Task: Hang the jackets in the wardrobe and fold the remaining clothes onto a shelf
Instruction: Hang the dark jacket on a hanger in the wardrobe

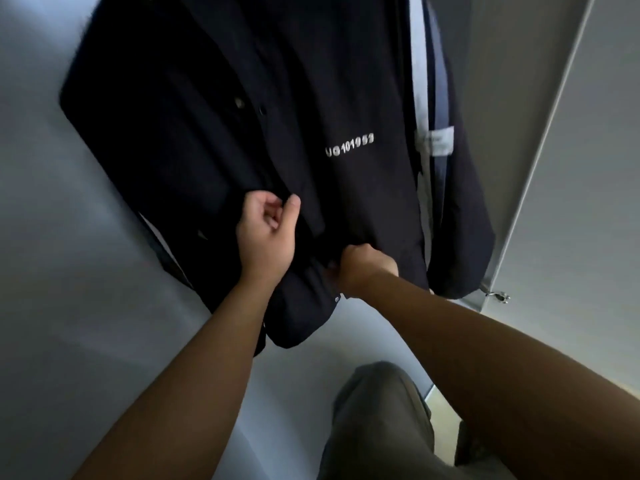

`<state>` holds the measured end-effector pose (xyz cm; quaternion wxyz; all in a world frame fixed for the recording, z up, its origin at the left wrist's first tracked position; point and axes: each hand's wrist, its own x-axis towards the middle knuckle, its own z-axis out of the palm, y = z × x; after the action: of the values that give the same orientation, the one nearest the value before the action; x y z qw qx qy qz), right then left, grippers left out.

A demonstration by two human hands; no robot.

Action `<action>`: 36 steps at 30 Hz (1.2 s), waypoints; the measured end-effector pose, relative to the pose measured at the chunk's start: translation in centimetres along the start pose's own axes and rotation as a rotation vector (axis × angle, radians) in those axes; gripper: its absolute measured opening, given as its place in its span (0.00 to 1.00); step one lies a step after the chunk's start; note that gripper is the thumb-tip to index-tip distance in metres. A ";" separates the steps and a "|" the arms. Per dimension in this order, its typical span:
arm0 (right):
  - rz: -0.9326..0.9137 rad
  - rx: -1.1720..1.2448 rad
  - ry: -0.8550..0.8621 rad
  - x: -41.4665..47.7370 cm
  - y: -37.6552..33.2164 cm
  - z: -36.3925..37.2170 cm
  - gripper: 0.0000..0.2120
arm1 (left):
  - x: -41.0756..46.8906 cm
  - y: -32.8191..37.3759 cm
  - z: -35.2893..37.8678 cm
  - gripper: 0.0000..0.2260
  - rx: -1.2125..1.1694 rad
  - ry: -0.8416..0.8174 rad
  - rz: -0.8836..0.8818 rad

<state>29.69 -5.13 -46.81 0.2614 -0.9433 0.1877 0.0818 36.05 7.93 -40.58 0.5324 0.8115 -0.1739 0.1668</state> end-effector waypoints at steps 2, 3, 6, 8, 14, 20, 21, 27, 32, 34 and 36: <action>0.010 -0.067 0.049 1.4 1.4 3.6 0.21 | -2.9 -5.6 1.1 0.13 -0.037 0.013 -0.083; 0.011 -0.100 0.065 2.1 1.9 5.2 0.22 | -4.2 -8.2 1.6 0.13 -0.048 0.023 -0.129; 0.006 -0.142 0.069 4.0 2.7 10.5 0.21 | -7.4 -15.1 3.3 0.16 -0.060 0.007 -0.245; -0.013 -0.151 0.050 4.9 3.2 13.7 0.21 | -9.0 -18.6 4.3 0.17 -0.066 0.007 -0.335; 0.018 -0.044 -0.152 4.6 5.8 18.9 0.21 | -12.7 -22.7 5.9 0.13 -0.196 -0.074 -0.713; 0.238 0.550 -0.211 7.0 6.0 19.8 0.14 | -12.1 -24.9 7.0 0.09 -0.172 -0.100 -0.804; 0.248 0.628 -0.208 7.1 6.1 20.0 0.13 | -12.0 -25.6 7.3 0.08 -0.083 -0.122 -0.757; 0.232 0.703 -0.196 5.7 7.6 20.5 0.04 | -11.0 -26.7 8.2 0.25 0.104 -0.135 -0.547; 0.309 0.723 -0.204 4.2 8.5 21.2 0.09 | -9.3 -25.3 9.6 0.24 0.136 -0.125 -0.400; 0.264 0.654 -0.170 3.8 8.8 21.1 0.09 | -8.6 -24.0 10.1 0.22 0.173 -0.140 -0.368; 0.240 0.625 -0.155 3.4 8.9 20.8 0.10 | -8.0 -23.0 10.3 0.18 0.196 -0.158 -0.351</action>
<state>28.11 -2.33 -69.48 0.5398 -0.7798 0.2927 0.1221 40.46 7.82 -66.63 0.4563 0.8879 -0.0542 0.0235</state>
